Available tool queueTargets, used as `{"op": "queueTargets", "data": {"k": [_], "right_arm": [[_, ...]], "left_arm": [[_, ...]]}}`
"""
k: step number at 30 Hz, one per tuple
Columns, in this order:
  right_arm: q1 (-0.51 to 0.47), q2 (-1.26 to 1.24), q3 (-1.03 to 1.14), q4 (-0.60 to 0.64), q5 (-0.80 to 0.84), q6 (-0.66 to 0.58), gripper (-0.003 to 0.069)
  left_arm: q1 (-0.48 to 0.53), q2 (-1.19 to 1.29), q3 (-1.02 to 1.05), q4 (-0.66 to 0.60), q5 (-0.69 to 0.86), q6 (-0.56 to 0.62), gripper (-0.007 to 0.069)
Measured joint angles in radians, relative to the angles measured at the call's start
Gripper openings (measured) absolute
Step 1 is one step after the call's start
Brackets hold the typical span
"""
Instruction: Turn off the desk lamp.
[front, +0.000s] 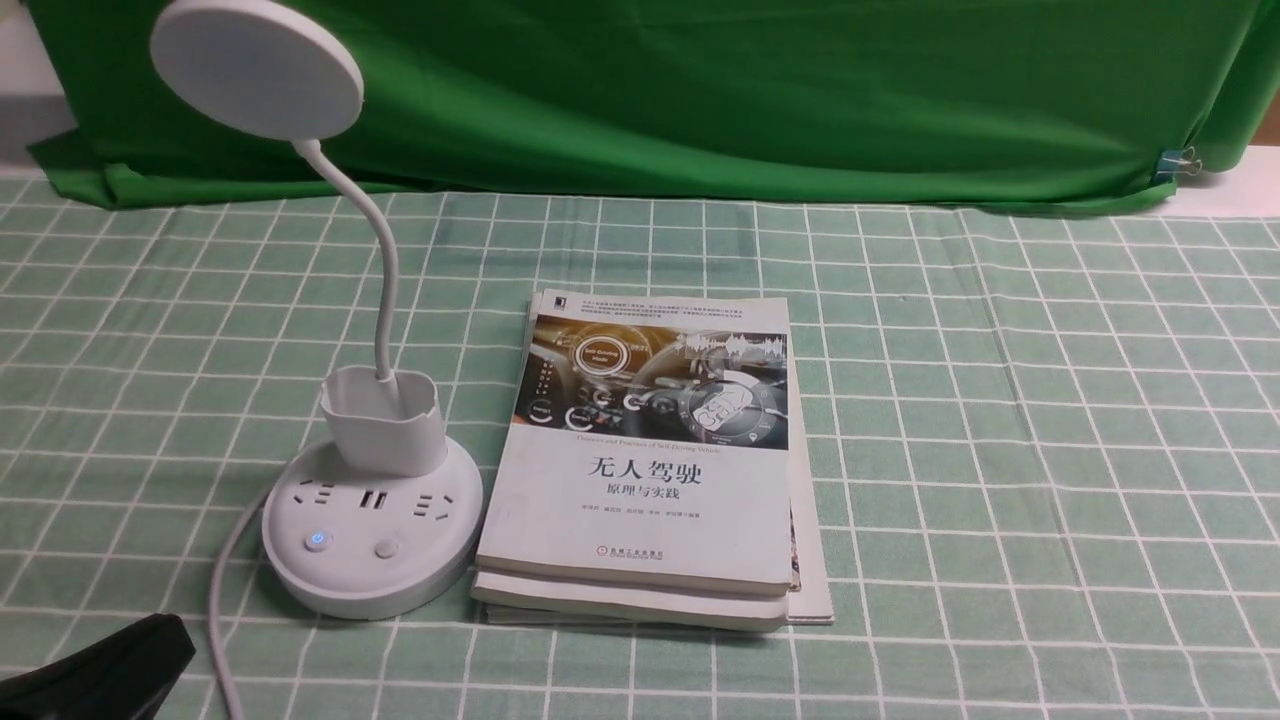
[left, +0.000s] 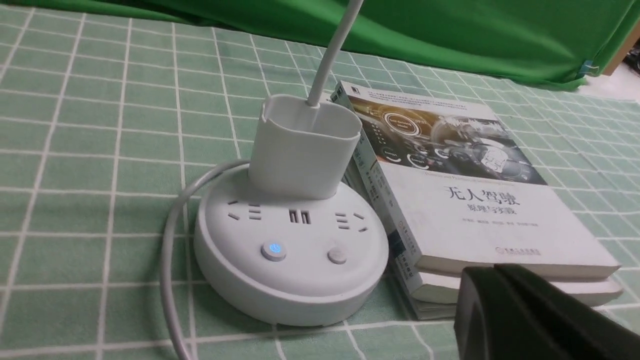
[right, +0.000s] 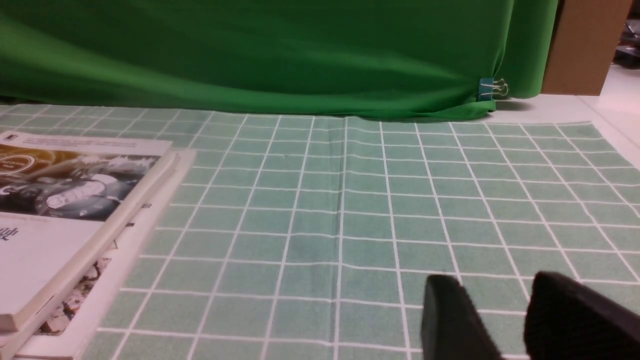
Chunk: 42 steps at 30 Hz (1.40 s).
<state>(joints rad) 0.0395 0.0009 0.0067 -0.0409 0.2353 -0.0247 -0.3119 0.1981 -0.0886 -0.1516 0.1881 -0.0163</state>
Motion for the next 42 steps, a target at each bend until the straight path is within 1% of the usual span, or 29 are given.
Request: {"op": "queueTargets", "data": {"k": [4, 6, 9, 11, 12, 13, 14, 18, 24, 32, 39, 42], "right_arm": [[0.000, 0.000, 0.000, 0.000, 0.000, 0.000, 0.0242], [0.000, 0.000, 0.000, 0.000, 0.000, 0.000, 0.0242], [0.000, 0.000, 0.000, 0.000, 0.000, 0.000, 0.0242], [0.000, 0.000, 0.000, 0.000, 0.000, 0.000, 0.0242], [0.000, 0.000, 0.000, 0.000, 0.000, 0.000, 0.0242], [0.000, 0.000, 0.000, 0.000, 0.000, 0.000, 0.0242], [0.000, 0.000, 0.000, 0.000, 0.000, 0.000, 0.0242], [0.000, 0.000, 0.000, 0.000, 0.000, 0.000, 0.0242], [0.000, 0.000, 0.000, 0.000, 0.000, 0.000, 0.0242], [0.000, 0.000, 0.000, 0.000, 0.000, 0.000, 0.0242], [0.000, 0.000, 0.000, 0.000, 0.000, 0.000, 0.0242], [0.000, 0.000, 0.000, 0.000, 0.000, 0.000, 0.0242]], "left_arm": [[0.031, -0.003, 0.035, 0.005, -0.072, 0.072, 0.0000], [0.078, -0.003, 0.066, 0.005, -0.143, 0.086, 0.0000], [0.191, -0.003, 0.093, 0.005, -0.220, 0.092, 0.0000], [0.257, -0.004, 0.093, 0.005, -0.233, 0.092, 0.0000], [0.257, -0.004, 0.093, 0.005, -0.233, 0.092, 0.0000], [0.307, -0.005, 0.093, 0.005, -0.212, 0.092, 0.0000], [0.320, -0.007, 0.093, 0.005, -0.199, 0.092, 0.0000], [0.336, -0.042, 0.093, 0.005, -0.150, 0.092, 0.0000], [0.338, -0.182, 0.093, 0.005, -0.057, 0.092, 0.0000], [0.339, -0.200, 0.094, 0.004, 0.085, 0.092, 0.0000], [0.373, -0.200, 0.094, 0.001, 0.096, 0.092, 0.0000], [0.372, -0.200, 0.094, 0.000, 0.097, 0.091, 0.0000]]}}
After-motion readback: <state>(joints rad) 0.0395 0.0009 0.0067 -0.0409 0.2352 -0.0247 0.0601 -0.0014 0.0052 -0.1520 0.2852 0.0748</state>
